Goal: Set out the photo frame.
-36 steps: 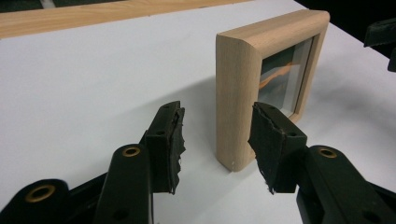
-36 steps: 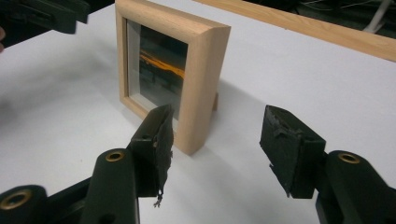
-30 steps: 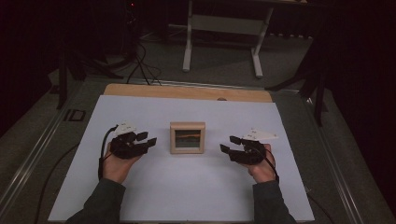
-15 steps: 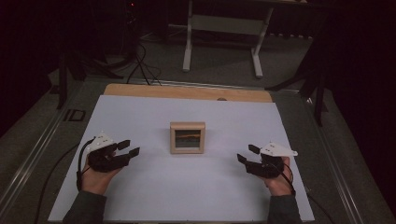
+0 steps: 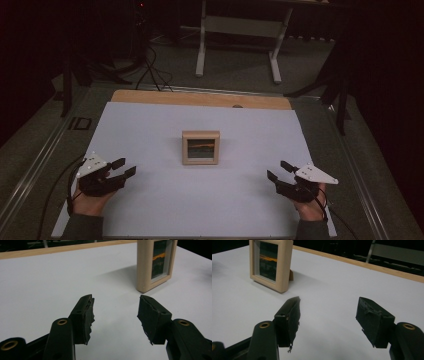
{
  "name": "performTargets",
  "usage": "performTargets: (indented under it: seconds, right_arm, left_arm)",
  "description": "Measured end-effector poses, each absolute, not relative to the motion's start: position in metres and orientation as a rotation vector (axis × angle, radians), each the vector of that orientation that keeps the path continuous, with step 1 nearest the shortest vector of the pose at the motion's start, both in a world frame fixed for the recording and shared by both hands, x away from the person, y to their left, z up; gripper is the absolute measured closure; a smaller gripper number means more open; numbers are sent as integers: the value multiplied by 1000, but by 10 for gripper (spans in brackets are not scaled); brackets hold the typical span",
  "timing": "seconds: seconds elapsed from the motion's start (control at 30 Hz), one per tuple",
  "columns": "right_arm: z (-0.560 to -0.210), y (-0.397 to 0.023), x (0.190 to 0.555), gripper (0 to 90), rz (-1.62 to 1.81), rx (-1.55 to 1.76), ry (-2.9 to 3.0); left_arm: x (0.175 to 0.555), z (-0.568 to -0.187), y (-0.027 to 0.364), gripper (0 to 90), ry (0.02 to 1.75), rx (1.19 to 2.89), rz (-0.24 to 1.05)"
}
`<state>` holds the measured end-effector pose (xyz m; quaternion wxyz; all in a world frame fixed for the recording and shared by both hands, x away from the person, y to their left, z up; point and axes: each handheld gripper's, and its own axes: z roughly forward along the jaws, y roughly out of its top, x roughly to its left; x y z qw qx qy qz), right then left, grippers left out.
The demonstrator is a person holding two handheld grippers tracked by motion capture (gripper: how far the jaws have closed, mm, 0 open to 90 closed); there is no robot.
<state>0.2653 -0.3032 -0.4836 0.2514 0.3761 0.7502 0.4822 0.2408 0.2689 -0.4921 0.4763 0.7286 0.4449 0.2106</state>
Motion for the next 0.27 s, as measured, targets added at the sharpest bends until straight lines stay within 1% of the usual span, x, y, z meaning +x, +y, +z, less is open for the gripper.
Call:
performTargets:
  seconds: [0.2,0.27]
  right_arm:
    - [-487,-311,260,344,1313,1032,2023]
    - [-489,-313,261,339,1308,1040,2021]
  left_arm:
    - [232,-492,272,452,1095,1802,585]
    - [232,-493,271,447,1096,1807,589]
